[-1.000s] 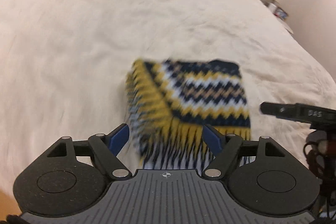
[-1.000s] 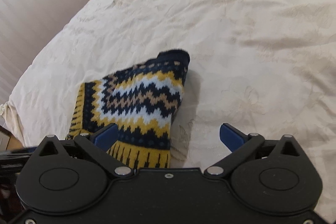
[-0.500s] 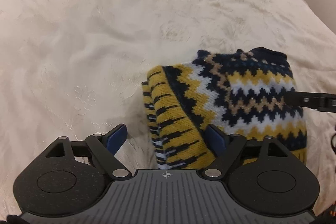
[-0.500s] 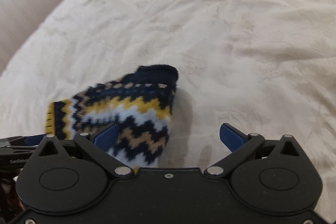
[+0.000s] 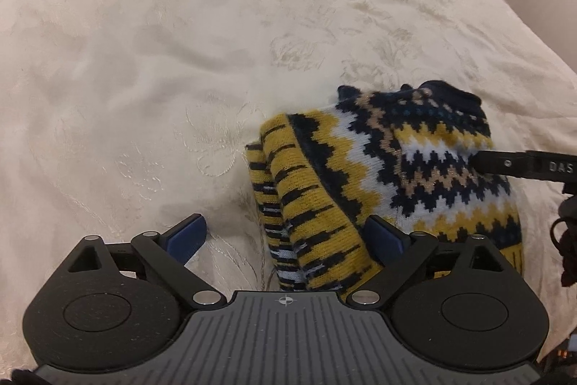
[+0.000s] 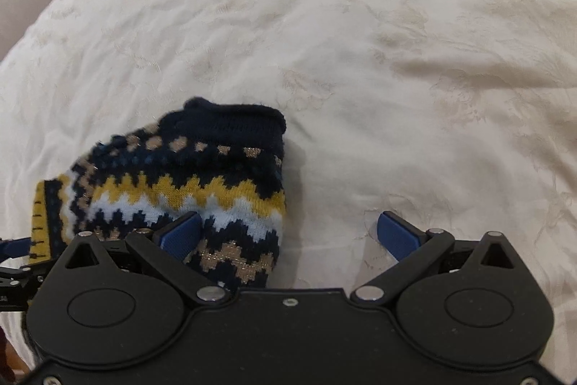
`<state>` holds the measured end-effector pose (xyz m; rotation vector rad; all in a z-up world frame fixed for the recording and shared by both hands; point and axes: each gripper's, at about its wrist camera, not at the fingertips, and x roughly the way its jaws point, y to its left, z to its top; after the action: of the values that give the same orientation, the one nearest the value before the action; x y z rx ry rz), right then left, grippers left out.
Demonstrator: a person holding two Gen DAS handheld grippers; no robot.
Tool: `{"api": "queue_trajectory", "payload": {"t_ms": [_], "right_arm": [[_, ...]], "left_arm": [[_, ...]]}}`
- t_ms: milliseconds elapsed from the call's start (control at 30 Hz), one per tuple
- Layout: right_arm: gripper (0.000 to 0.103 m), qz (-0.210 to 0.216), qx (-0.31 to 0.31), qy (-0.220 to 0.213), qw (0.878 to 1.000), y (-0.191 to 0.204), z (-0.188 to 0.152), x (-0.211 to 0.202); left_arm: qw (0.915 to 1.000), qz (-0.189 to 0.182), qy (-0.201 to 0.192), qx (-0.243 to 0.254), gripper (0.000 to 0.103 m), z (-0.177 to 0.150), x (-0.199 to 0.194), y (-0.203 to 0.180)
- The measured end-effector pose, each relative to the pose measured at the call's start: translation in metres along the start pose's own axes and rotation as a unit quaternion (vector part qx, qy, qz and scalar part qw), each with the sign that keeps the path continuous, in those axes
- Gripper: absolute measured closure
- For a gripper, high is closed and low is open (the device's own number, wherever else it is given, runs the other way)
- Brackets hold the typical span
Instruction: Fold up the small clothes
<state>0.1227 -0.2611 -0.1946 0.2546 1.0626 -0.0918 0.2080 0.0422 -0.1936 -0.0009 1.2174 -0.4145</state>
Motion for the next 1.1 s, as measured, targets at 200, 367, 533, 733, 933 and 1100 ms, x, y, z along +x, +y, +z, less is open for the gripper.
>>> {"api": "queue_trajectory", "payload": {"t_ms": [200, 367, 533, 733, 933, 1100], "right_arm": [[0.000, 0.023, -0.028, -0.024, 0.999, 0.008, -0.031, -0.036], [0.000, 0.014, -0.028, -0.005, 0.999, 0.002, -0.067, -0.044], [0.000, 0.014, -0.018, -0.023, 0.999, -0.004, -0.083, -0.060], [0.000, 0.022, -0.045, -0.070, 0.996, 0.003, -0.096, -0.101], [0.000, 0.046, -0.074, -0.129, 0.988, 0.019, -0.106, -0.151], [0.000, 0.030, -0.082, -0.175, 0.981, 0.034, -0.121, -0.189]], "left_arm": [[0.9982, 0.012, -0.029, 0.051, 0.008, -0.020, -0.024, -0.008], [0.9989, 0.031, -0.017, 0.032, 0.007, -0.039, -0.022, 0.000], [0.9985, 0.042, -0.033, 0.011, 0.008, -0.045, -0.042, -0.002], [0.9950, 0.060, -0.077, 0.020, 0.008, -0.053, -0.090, -0.028], [0.9849, 0.109, -0.127, 0.046, 0.008, -0.065, -0.137, -0.072], [0.9684, 0.181, -0.160, 0.062, 0.008, -0.083, -0.168, -0.107]]}}
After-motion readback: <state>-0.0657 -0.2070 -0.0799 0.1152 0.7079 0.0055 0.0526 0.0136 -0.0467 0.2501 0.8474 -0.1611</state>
